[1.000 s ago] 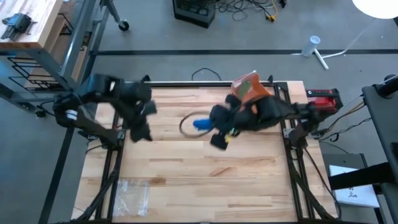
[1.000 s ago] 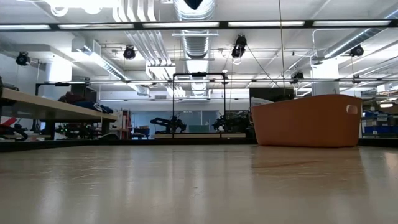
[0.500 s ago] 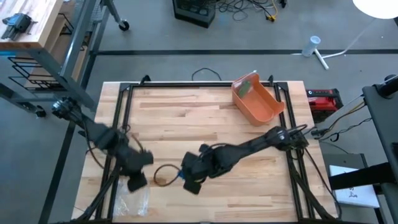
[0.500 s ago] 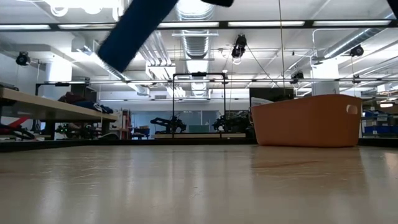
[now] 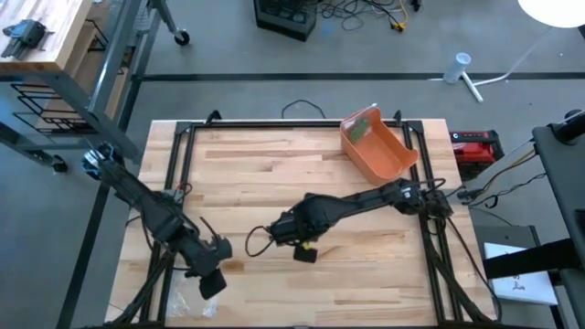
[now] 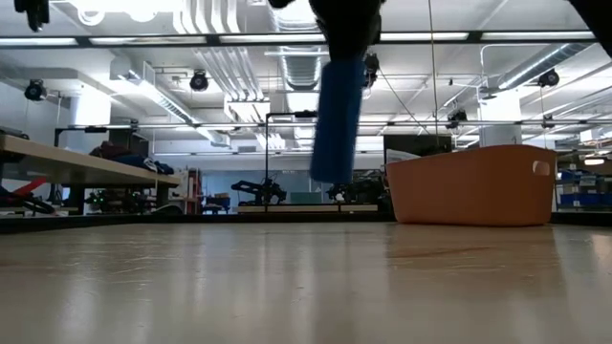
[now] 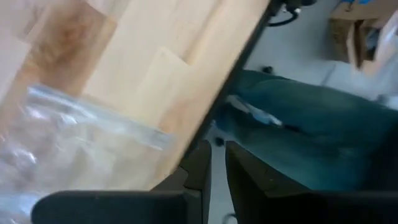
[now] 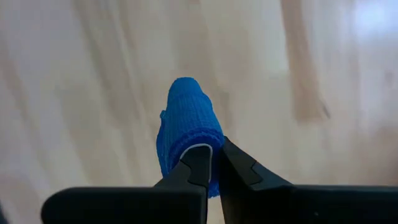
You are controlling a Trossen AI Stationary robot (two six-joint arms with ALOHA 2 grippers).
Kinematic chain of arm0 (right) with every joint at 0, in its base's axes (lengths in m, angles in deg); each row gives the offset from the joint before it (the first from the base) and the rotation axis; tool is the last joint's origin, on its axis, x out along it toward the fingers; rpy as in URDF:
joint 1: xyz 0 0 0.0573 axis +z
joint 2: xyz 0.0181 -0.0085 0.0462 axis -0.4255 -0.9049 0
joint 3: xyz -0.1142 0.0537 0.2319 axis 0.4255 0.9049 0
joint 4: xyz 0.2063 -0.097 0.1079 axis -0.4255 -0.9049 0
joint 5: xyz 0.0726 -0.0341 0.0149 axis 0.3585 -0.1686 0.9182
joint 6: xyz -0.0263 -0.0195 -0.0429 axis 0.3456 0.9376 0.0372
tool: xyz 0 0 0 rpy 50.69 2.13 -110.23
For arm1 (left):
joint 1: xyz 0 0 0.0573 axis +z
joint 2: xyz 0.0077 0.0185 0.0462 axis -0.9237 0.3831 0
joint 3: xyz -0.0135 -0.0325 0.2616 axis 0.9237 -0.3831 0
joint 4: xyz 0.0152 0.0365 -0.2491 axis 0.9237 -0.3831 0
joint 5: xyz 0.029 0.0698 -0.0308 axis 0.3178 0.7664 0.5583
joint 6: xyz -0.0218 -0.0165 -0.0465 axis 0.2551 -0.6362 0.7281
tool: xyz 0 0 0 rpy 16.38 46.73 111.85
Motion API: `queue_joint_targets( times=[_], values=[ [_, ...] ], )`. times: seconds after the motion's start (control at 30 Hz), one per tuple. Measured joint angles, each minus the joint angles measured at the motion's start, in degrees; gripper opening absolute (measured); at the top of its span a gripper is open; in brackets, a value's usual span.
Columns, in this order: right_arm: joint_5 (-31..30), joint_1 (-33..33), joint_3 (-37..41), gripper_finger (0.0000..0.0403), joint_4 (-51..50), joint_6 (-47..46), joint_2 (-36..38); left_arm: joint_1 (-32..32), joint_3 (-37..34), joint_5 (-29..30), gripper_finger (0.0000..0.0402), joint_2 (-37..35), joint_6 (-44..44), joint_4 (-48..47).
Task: Roll bandage
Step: Roll the blue bandage
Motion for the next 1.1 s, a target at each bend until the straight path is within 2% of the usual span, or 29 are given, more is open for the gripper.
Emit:
queue_joint_targets(
  times=[0.1,0.37,0.5,0.73,0.93,1.1],
  values=[
    [-1.01,-1.14,0.28,0.0008,-3.57,3.53,-0.57,0.00,-0.66,0.79,0.0038,2.19,-3.21,0.13],
    [-0.77,-3.00,0.81,0.0009,-1.65,8.85,-2.30,0.09,-0.73,0.57,0.0049,8.35,-3.89,1.38],
    [-1.05,-3.82,0.87,0.0016,-1.49,9.93,-2.69,0.14,-0.70,1.19,0.0057,9.01,-3.89,4.64],
    [-0.56,-3.89,0.87,0.0043,0.72,11.21,-2.69,0.14,-0.73,4.46,0.0062,8.52,-3.78,4.50],
    [-0.31,-3.91,0.87,0.0091,1.77,8.77,-2.69,0.14,-0.73,4.87,0.0073,8.48,-4.07,4.52],
    [-0.31,-3.91,0.87,0.0156,1.74,8.09,-2.69,0.03,-0.73,4.98,0.0119,8.48,-4.59,4.50]
  ],
)
